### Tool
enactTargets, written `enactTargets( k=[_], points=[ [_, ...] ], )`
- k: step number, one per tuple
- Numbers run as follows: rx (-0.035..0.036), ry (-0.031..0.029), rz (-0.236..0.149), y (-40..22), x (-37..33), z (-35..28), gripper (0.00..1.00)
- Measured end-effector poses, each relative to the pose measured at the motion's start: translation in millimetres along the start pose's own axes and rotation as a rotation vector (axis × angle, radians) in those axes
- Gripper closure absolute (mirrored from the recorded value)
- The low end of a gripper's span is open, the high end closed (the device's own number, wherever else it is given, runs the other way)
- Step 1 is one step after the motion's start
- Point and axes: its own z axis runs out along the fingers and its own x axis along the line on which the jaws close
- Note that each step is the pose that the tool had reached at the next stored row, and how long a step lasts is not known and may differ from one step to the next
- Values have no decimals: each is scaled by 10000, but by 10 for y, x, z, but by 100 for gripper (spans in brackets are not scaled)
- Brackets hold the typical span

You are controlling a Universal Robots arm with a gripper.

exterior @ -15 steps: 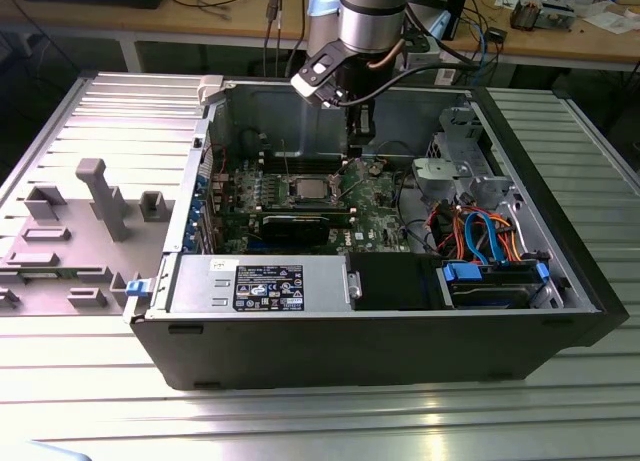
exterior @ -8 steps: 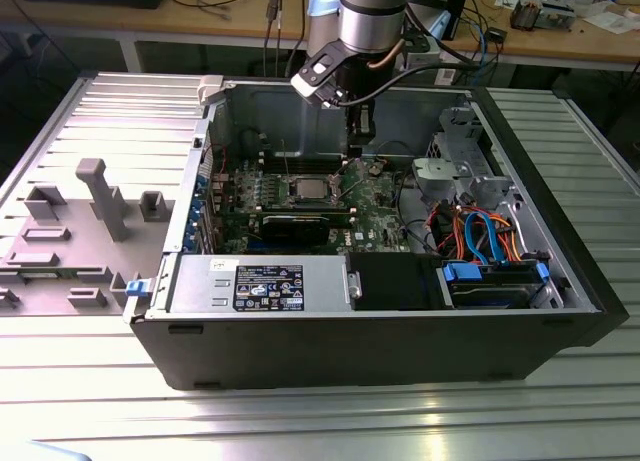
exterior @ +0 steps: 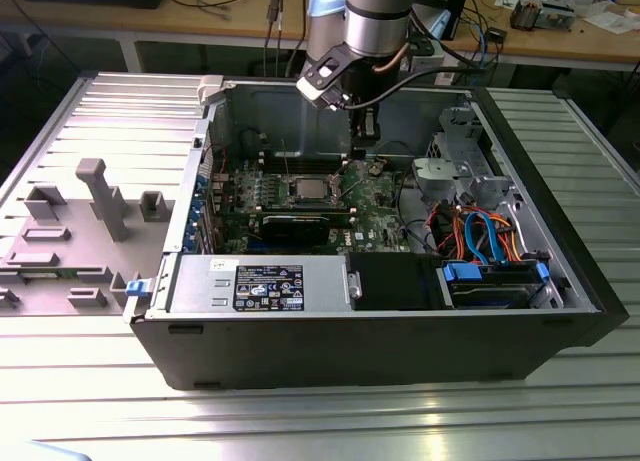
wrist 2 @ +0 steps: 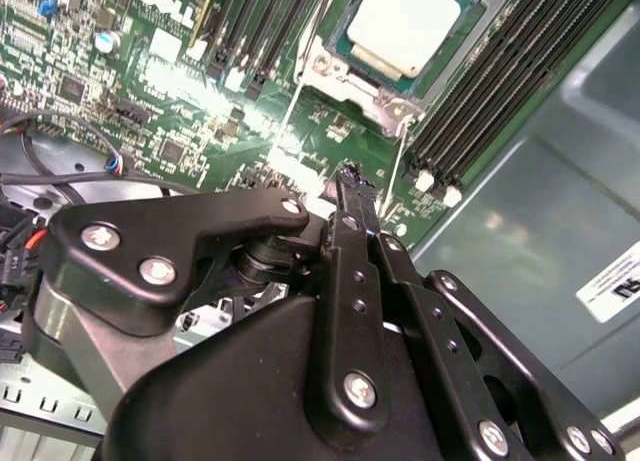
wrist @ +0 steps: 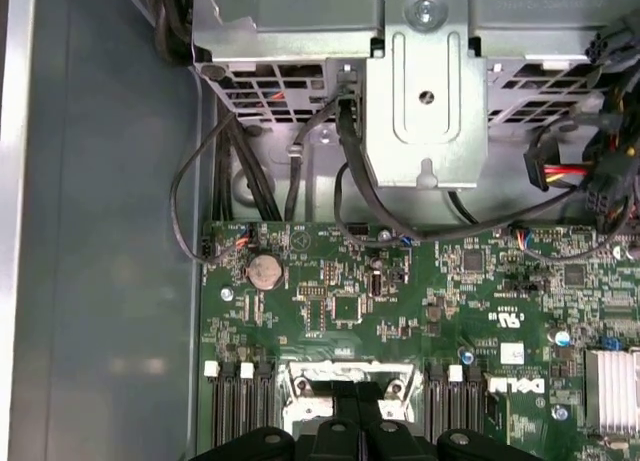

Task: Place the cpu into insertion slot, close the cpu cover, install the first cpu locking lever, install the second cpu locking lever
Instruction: 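Close the cpu cover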

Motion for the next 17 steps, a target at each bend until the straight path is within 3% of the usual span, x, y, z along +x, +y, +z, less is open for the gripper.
enactTargets(
  k=[5, 17],
  points=[
    [-2, 3, -1, 74, -1, 11, 89],
    [-2, 2, -1, 76, -1, 11, 89]
  ],
)
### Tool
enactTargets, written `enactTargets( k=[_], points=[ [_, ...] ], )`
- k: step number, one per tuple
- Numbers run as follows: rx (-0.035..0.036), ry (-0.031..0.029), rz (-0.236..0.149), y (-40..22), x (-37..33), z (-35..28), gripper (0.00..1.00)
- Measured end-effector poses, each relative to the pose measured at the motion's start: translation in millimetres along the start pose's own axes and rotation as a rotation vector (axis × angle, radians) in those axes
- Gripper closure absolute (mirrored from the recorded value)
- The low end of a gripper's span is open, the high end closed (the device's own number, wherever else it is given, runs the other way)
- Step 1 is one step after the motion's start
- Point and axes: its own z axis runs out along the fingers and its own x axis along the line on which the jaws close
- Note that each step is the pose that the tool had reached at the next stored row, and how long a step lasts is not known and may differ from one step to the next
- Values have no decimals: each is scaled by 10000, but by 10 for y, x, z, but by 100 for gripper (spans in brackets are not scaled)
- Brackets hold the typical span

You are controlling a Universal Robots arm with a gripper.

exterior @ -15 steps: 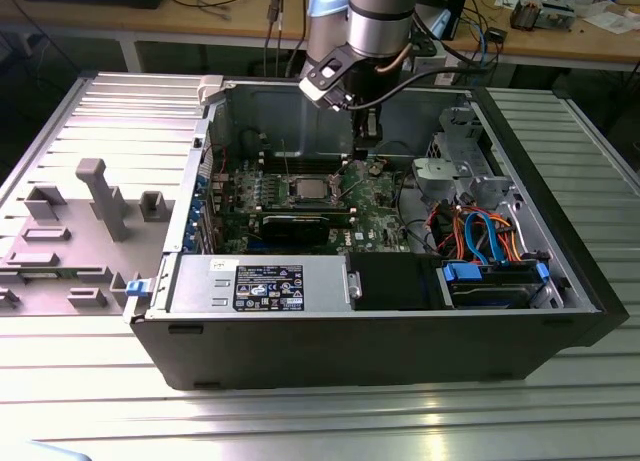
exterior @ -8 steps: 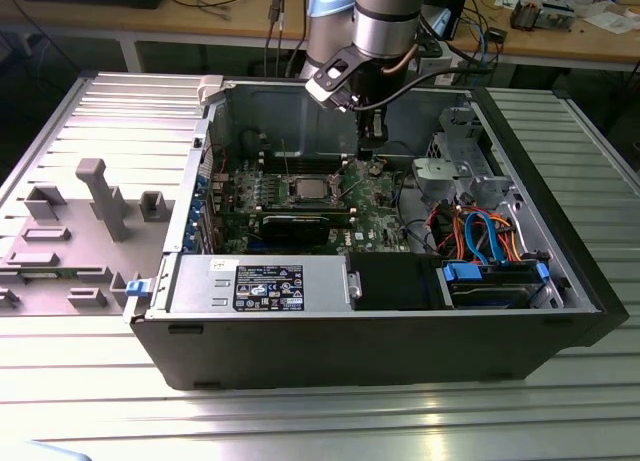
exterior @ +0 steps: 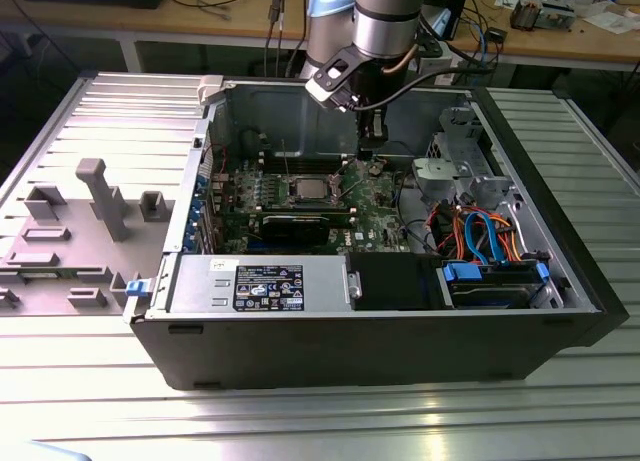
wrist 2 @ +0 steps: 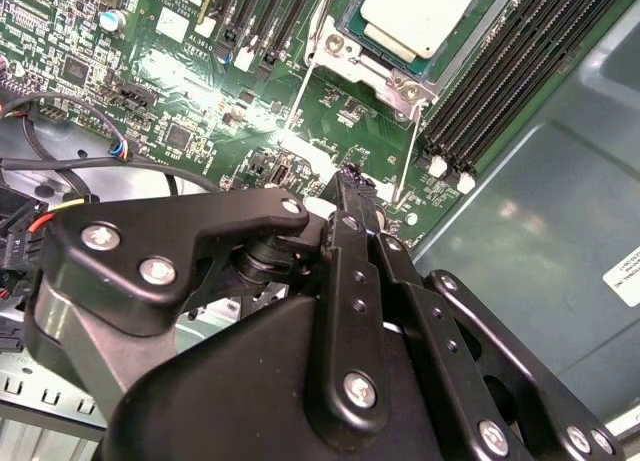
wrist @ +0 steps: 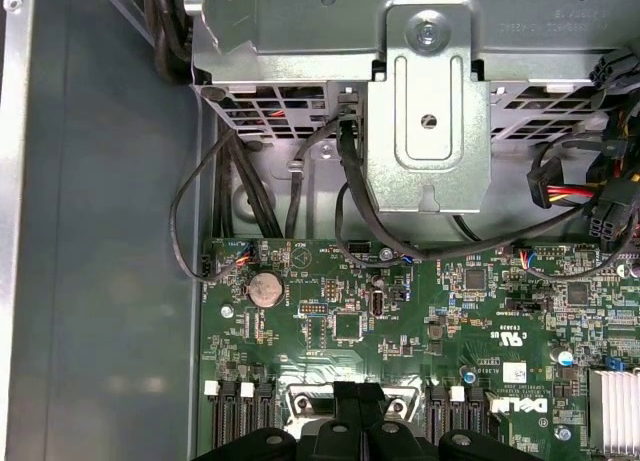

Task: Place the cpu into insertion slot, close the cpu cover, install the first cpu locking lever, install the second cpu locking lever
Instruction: 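Close the cpu cover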

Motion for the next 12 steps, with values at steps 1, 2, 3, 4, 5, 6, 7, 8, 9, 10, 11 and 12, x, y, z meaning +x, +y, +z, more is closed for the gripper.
enactTargets(
  k=[1, 2, 3, 4, 5, 6, 7, 8, 9, 10, 11, 12],
  points=[
    [0, 1, 0, 1, 0, 1, 89],
    [7, 5, -1, 19, 0, 6, 89],
    [15, 6, 0, 35, 0, 9, 89],
    [27, 4, 1, 66, 0, 15, 89],
    [38, 4, 0, 102, 0, 26, 89],
    [43, 3, 1, 117, -1, 36, 89],
    [54, 3, 1, 147, -1, 54, 89],
    [66, 4, 1, 170, -2, 74, 89],
    [73, 4, 1, 181, -2, 85, 89],
    [77, 4, 1, 187, -2, 97, 89],
    [88, 3, 2, 201, -1, 119, 89],
    [95, 4, 2, 208, -2, 141, 89]
  ],
)
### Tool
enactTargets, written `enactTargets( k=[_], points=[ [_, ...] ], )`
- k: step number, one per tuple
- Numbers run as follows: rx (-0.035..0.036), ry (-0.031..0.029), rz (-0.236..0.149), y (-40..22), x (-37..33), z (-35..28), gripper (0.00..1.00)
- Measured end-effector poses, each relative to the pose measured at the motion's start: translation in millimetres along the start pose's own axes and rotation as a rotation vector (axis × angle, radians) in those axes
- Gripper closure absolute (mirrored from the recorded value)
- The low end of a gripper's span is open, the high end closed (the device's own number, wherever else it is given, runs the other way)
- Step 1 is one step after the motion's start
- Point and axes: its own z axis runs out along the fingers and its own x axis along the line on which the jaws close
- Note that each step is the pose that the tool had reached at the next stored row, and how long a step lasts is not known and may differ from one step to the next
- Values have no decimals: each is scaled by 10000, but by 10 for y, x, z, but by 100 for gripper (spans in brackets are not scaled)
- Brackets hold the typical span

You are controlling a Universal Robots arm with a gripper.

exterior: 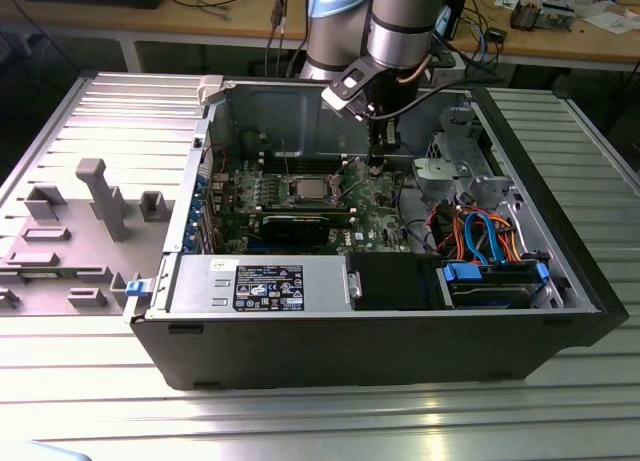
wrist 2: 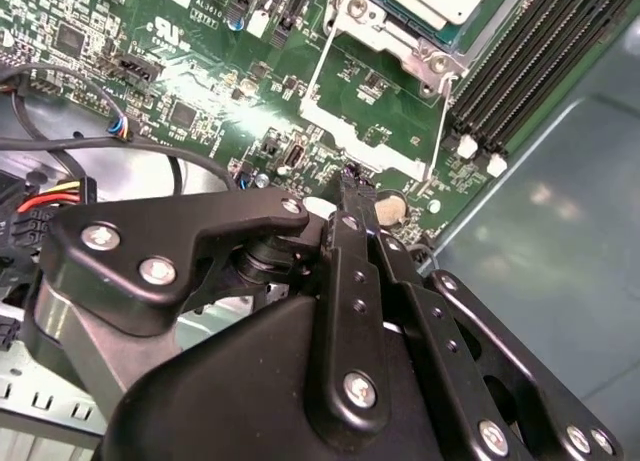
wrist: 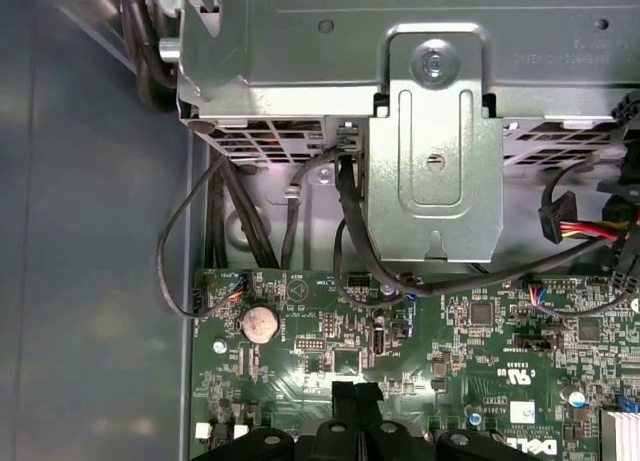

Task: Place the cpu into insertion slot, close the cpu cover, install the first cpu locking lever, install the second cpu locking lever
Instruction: 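Close the cpu cover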

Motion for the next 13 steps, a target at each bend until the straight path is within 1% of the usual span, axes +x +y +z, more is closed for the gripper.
enactTargets(
  k=[4, 6, 13],
  points=[
    [13, 0, 2, 6, -1, 56, 89],
    [16, 1, 0, 7, -2, 93, 89],
    [16, 0, 0, -14, -2, 104, 89]
  ],
)
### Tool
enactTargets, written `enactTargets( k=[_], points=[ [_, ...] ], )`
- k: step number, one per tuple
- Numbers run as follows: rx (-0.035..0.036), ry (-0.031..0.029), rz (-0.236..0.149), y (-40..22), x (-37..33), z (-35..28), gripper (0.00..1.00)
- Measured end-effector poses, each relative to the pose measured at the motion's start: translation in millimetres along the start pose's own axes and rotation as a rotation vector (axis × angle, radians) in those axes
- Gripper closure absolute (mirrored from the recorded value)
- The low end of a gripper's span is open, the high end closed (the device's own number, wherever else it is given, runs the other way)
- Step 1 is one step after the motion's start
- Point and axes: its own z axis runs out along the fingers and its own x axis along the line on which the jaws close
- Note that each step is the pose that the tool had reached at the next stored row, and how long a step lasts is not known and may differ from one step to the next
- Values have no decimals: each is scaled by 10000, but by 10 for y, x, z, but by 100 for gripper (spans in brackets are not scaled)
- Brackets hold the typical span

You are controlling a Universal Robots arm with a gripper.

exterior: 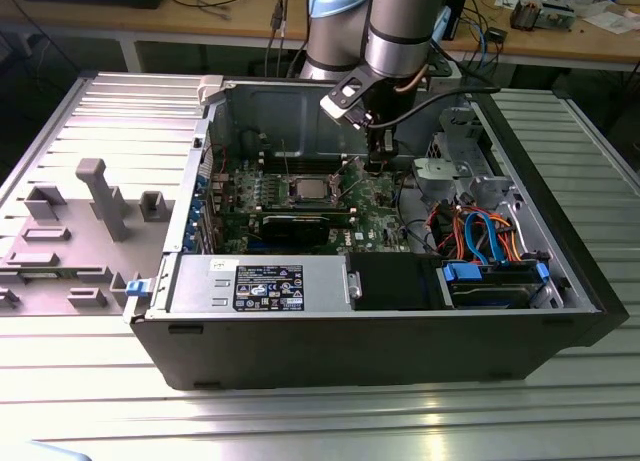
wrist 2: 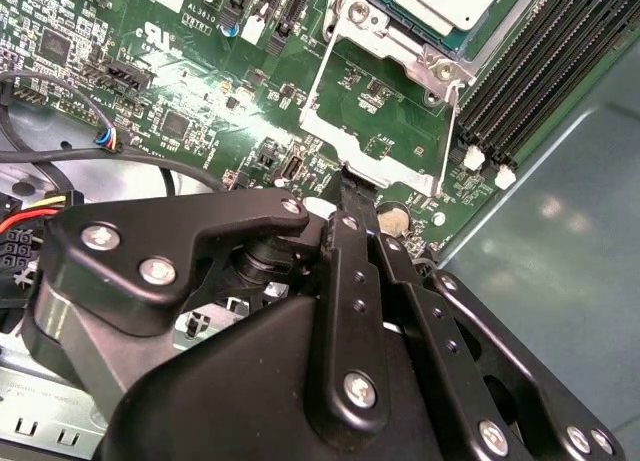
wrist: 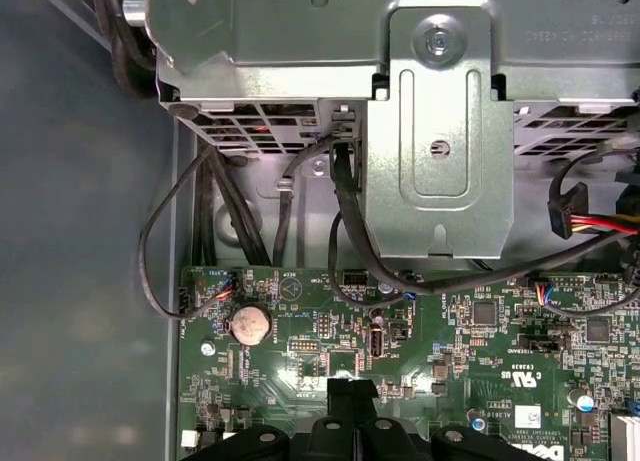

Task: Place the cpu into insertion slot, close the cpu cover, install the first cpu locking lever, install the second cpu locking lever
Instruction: 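Close the cpu cover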

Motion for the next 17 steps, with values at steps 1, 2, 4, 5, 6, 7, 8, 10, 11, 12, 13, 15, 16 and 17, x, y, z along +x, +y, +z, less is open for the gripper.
enactTargets(
  k=[1, 2, 4, 5, 6, 7, 8, 10, 11, 12, 13, 15, 16, 17],
  points=[
    [0, 0, 0, -1, 0, 0, 89],
    [0, 0, 0, -1, 0, 0, 89],
    [0, 0, 0, -2, 0, 0, 89],
    [0, 0, 0, -2, 0, 0, 89],
    [0, 0, 2, -4, 0, 0, 89],
    [0, 0, 4, -9, 0, 0, 89],
    [-1, 0, 0, -18, 0, 0, 89],
    [0, 0, 0, -35, 0, -1, 89],
    [0, 0, 0, -43, 1, -1, 89],
    [-1, 0, 0, -53, 1, -1, 89],
    [0, 0, 1, -63, 1, -1, 89],
    [0, -1, 0, -78, 1, -2, 89],
    [0, 0, 0, -83, 1, -1, 89],
    [-1, 0, 1, -86, 1, -1, 89]
  ],
)
